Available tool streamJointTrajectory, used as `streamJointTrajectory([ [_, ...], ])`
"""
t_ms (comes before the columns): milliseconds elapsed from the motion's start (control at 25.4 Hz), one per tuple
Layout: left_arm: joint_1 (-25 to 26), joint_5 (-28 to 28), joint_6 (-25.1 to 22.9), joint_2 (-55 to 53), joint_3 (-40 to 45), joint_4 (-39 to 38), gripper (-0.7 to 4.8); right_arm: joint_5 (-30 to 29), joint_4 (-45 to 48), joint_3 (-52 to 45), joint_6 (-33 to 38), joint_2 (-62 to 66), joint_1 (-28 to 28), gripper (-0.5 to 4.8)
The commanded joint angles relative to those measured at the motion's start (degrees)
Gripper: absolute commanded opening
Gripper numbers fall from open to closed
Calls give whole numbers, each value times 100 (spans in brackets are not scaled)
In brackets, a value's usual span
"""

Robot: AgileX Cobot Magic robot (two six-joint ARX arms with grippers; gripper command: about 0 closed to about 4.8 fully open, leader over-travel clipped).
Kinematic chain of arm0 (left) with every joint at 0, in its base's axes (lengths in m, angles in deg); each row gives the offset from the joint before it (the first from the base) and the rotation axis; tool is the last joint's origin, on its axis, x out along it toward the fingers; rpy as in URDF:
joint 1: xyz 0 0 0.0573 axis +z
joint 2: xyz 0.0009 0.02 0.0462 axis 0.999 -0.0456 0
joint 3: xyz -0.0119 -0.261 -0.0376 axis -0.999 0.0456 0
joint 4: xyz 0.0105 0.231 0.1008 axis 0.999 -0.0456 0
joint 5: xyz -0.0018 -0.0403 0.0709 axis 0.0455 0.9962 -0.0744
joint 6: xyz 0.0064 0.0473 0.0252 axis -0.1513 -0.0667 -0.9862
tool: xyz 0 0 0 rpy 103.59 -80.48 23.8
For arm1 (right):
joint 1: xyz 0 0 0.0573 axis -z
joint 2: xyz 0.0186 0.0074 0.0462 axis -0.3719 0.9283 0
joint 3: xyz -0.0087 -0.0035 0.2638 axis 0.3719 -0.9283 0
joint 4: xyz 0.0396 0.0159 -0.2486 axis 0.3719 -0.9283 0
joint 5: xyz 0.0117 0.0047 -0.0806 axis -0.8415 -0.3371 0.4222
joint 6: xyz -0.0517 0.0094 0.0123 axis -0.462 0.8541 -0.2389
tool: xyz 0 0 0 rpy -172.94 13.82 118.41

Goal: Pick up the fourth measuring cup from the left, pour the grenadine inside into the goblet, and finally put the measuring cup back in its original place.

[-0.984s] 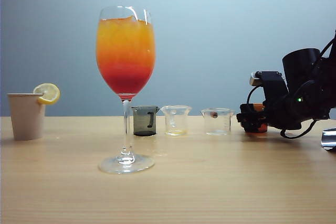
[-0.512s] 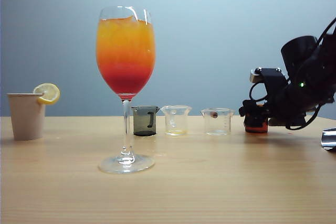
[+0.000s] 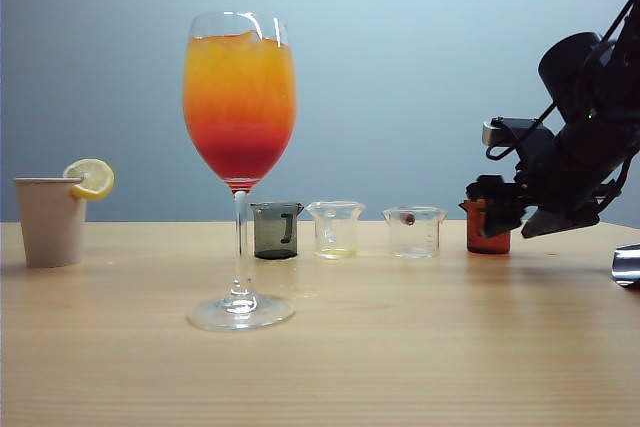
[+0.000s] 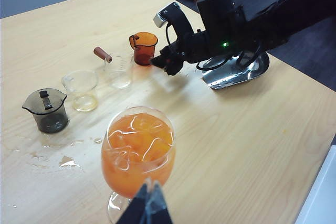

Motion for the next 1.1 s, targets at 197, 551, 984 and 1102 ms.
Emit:
streamJointTrajectory([
  [197,0,9,22,9,-33,-55,-6,-177,-1279,20,4,-743,-7,-6],
  [551,0,7,391,160,-35,33,-6,-319,-2717,17,2,-2170,-7,-6],
  [984,-2,-901,125,859,186,-131,-6,-402,-3635,-892,46,-4859,-505,-6],
  [1102,0,-1091,107,1309,704,142,-6,-404,-2983,-1676,44,-5646,-516,-6],
])
